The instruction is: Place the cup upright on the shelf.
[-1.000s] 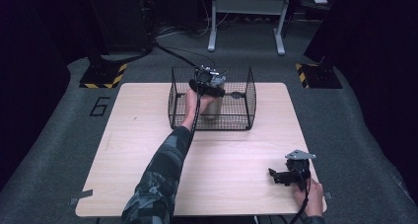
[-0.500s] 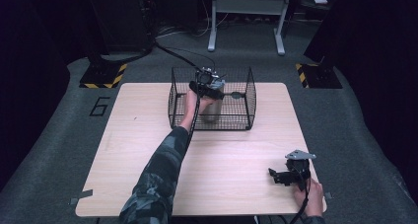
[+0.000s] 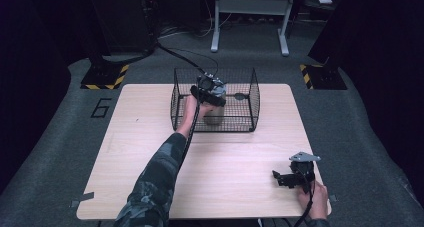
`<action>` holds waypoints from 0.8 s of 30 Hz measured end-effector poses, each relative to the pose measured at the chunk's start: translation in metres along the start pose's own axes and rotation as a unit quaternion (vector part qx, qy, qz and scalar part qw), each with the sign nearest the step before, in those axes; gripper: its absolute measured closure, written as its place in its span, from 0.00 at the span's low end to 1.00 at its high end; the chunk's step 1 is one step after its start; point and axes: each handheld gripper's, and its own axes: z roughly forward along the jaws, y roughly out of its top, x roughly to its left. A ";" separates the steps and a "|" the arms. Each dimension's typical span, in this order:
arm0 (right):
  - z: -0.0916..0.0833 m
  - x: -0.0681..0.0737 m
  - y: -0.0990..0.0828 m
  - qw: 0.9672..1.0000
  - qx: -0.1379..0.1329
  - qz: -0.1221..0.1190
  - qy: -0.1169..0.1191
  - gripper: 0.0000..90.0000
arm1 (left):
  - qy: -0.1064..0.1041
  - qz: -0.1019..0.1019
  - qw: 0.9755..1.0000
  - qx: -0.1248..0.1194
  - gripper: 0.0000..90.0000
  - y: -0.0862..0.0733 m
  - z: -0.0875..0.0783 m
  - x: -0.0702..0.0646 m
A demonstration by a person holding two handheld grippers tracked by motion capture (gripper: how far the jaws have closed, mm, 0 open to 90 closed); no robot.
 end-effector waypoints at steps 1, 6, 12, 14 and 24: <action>0.000 0.000 0.000 1.000 0.000 0.000 0.000 0.00 | -0.006 -0.003 1.000 -0.004 0.02 -0.001 -0.001 0.001; 0.000 0.000 0.000 1.000 0.000 0.001 0.000 0.00 | -0.010 0.000 1.000 -0.011 0.01 -0.005 -0.008 0.001; 0.000 0.000 0.000 1.000 0.000 0.001 0.000 0.00 | -0.013 0.003 1.000 -0.025 0.00 -0.006 -0.020 0.001; 0.000 0.000 0.000 1.000 0.002 -0.004 0.002 0.00 | -0.015 0.004 0.999 -0.030 0.01 -0.007 -0.025 0.002; 0.000 0.000 0.000 1.000 0.002 -0.004 0.002 0.00 | -0.014 0.007 0.999 -0.044 0.02 -0.008 -0.058 0.002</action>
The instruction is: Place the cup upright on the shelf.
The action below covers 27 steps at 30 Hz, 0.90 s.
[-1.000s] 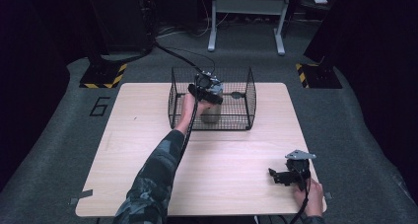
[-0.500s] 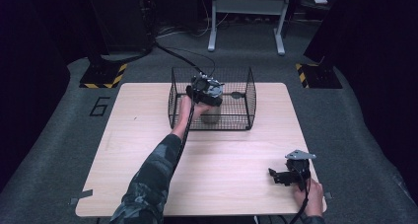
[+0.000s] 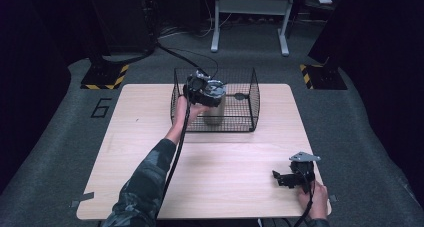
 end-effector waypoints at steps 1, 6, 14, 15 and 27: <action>0.000 0.000 0.000 1.000 0.000 0.000 0.000 0.00 | 0.000 0.005 1.000 0.004 0.01 0.000 -0.007 0.000; 0.000 0.000 0.000 1.000 0.000 0.000 0.000 0.00 | -0.015 0.022 1.000 0.003 0.00 -0.003 -0.026 0.001; 0.000 0.000 0.000 1.000 0.000 0.000 0.000 0.00 | -0.026 0.045 0.999 -0.014 0.00 -0.012 -0.058 -0.002; 0.000 0.000 0.000 1.000 0.000 0.000 0.000 0.00 | -0.028 0.048 0.998 -0.018 0.00 -0.015 -0.064 -0.002; 0.000 0.000 0.000 1.000 0.000 0.000 0.000 0.00 | -0.022 0.068 0.997 -0.036 0.00 -0.051 -0.118 0.002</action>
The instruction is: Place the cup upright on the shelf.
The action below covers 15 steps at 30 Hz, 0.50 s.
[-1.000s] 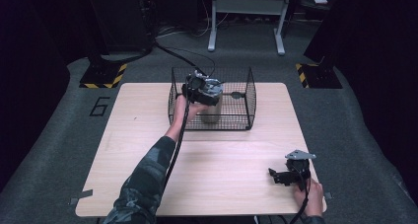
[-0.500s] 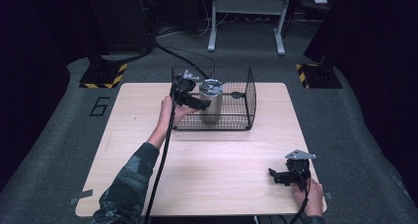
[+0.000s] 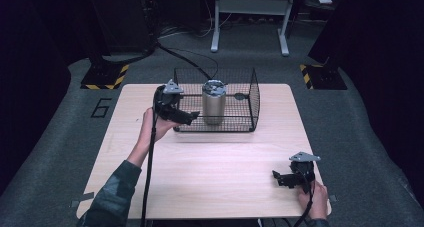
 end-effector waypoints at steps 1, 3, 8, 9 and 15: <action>0.000 0.000 0.000 1.000 0.000 0.000 0.000 0.00 | 0.000 0.000 1.000 0.000 0.00 0.000 0.000 0.000; 0.000 0.000 0.000 1.000 0.000 -0.001 0.000 0.00 | 0.003 0.000 1.000 -0.002 0.00 -0.008 -0.008 -0.001; 0.000 0.000 0.000 1.000 -0.001 -0.002 0.000 0.00 | 0.015 -0.005 1.000 -0.008 0.00 -0.035 -0.029 0.000; 0.000 0.000 0.000 1.000 -0.001 -0.002 0.000 0.00 | 0.017 -0.005 1.000 -0.007 0.00 -0.041 -0.033 0.000; 0.000 0.000 0.000 1.000 0.000 -0.001 0.000 0.00 | 0.032 -0.014 0.999 -0.006 0.00 -0.067 -0.050 0.005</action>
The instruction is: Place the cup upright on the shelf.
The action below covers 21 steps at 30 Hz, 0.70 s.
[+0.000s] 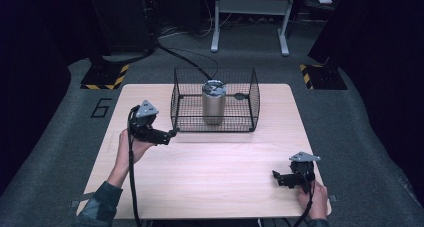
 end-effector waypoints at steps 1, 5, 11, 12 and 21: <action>0.000 0.000 0.000 1.000 0.000 0.000 0.000 0.00 | 0.002 -0.002 1.000 0.001 0.00 -0.005 -0.003 0.001; 0.000 0.000 0.000 1.000 0.000 -0.001 0.000 0.00 | 0.015 -0.012 1.000 -0.001 0.00 -0.024 -0.013 0.003; 0.000 0.000 0.000 1.000 0.001 0.001 0.000 0.00 | 0.042 -0.021 0.999 0.000 0.00 -0.055 -0.026 0.005; 0.000 0.000 0.000 1.000 0.000 0.000 0.000 0.00 | 0.044 -0.022 0.999 0.000 0.00 -0.059 -0.027 0.005; 0.000 0.000 0.000 1.000 -0.003 0.001 0.001 0.00 | 0.074 -0.050 0.996 0.015 0.00 -0.117 -0.039 0.016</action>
